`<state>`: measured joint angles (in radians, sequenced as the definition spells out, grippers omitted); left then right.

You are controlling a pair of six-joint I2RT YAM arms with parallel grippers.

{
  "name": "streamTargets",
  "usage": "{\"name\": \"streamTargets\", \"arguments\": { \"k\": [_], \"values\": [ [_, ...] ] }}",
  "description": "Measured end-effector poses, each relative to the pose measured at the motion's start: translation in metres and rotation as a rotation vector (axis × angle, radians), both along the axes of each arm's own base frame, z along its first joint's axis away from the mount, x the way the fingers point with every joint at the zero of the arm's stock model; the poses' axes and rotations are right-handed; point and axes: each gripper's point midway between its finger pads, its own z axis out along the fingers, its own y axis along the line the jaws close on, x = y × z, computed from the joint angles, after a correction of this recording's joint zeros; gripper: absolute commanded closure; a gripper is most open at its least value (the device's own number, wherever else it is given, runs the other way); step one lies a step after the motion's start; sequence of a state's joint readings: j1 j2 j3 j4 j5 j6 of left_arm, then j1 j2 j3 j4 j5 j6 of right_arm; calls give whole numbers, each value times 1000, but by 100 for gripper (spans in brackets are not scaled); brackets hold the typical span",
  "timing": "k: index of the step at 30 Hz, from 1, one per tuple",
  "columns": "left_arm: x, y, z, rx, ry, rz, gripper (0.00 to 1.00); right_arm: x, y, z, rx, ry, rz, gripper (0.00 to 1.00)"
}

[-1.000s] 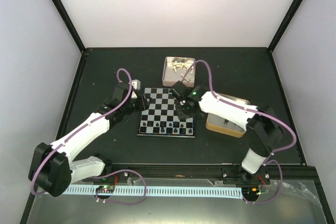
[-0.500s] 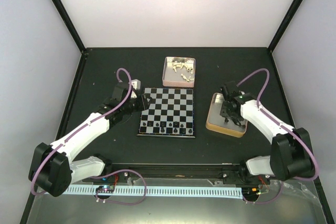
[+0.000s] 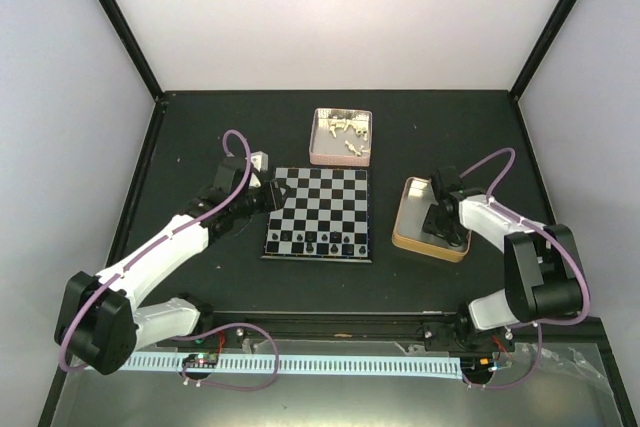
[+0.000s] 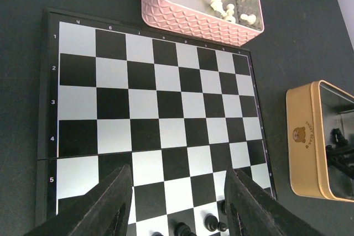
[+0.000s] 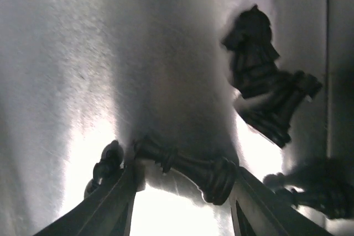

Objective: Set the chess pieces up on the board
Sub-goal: Pick up the chess piece from the storage box.

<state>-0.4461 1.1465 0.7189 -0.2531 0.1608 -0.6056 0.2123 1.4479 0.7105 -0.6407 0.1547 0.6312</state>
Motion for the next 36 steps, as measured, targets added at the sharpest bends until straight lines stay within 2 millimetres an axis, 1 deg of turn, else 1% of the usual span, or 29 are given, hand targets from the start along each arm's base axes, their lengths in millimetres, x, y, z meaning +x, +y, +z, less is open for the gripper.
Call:
{"name": "streamTargets", "arguments": {
  "k": [3,5,11,13,17,19,23,27,30,34,36],
  "values": [
    [0,0,-1,1,3,0,52,8,4,0,20,-23,5,64],
    [0,0,-2,3,7,0,52,15,6,0,34,-43,7,67],
    [0,0,-3,3,7,0,52,41,10,2,38,-85,23,69],
    [0,0,-3,4,8,0,52,50,12,3,39,-99,28,67],
    [1,0,-5,7,14,0,53,64,13,8,30,-121,39,57],
    [1,0,-5,8,15,0,52,68,11,11,15,-133,41,54],
    [1,0,-6,9,15,-1,52,69,7,11,-18,-128,54,53],
    [1,0,-8,11,21,-1,52,69,5,2,-37,-88,79,53],
    [1,0,-9,13,24,-1,52,75,3,4,-47,-95,88,52],
    [1,0,-9,14,23,-2,52,81,-2,4,-62,-90,87,47],
    [1,0,-9,14,23,-2,52,83,-5,4,-66,-89,82,49]
  ]
}}
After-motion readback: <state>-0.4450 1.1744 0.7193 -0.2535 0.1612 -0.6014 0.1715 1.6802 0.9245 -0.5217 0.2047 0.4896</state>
